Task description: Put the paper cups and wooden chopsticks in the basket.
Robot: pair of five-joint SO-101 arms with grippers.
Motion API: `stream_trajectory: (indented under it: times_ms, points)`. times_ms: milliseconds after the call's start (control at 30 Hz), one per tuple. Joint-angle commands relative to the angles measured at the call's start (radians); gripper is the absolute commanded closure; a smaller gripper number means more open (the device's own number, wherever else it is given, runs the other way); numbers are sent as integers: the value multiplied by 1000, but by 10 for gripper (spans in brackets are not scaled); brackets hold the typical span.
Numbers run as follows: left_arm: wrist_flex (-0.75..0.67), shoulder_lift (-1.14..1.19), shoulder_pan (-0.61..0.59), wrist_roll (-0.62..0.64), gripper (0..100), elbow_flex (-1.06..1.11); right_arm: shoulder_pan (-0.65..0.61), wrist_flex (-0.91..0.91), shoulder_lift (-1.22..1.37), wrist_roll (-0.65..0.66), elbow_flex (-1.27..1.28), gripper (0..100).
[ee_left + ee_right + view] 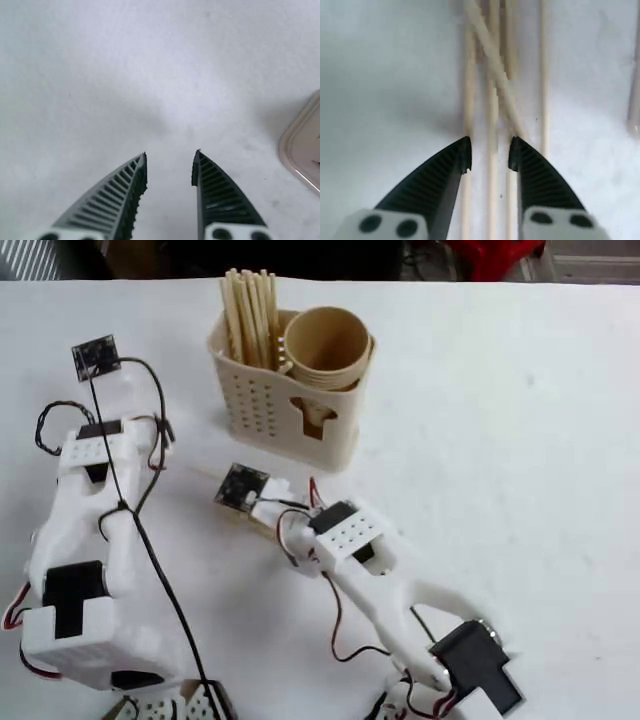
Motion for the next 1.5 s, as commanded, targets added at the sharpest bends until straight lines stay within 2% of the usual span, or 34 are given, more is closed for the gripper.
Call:
stream_trajectory:
  times_ms: [0, 100, 233, 400, 700, 900, 1067, 1133, 1267, 1367, 1467]
  points:
    - [-12, -30, 10, -14, 835, -14, -10, -82, -42, 0, 15, 793]
    - [-11, -30, 10, -14, 835, -14, 12, -94, -56, 8, 17, 786]
    - [-12, -30, 10, -14, 835, -14, 24, -13, -108, 135, 12, 786]
    - [-17, -30, 10, -14, 835, -14, 61, 54, -163, 140, -81, 786]
    - [-14, -30, 10, -14, 835, -14, 101, 13, 153, 146, -270, 786]
    - [-17, -30, 13, -14, 835, -14, 151, -16, 217, 147, -269, 786]
    - [-17, -30, 10, -14, 835, -14, 143, -16, 272, 147, -267, 789]
    - [-17, -30, 10, -14, 835, -14, 134, -16, 303, 149, -272, 828]
    - [-14, -30, 10, -14, 835, -14, 131, -10, 308, 140, -282, 975]
    - [-14, -30, 10, -14, 835, -14, 137, 4, 278, 135, -281, 971]
    - [-17, -30, 10, -14, 835, -14, 130, 65, 211, 68, -281, 983]
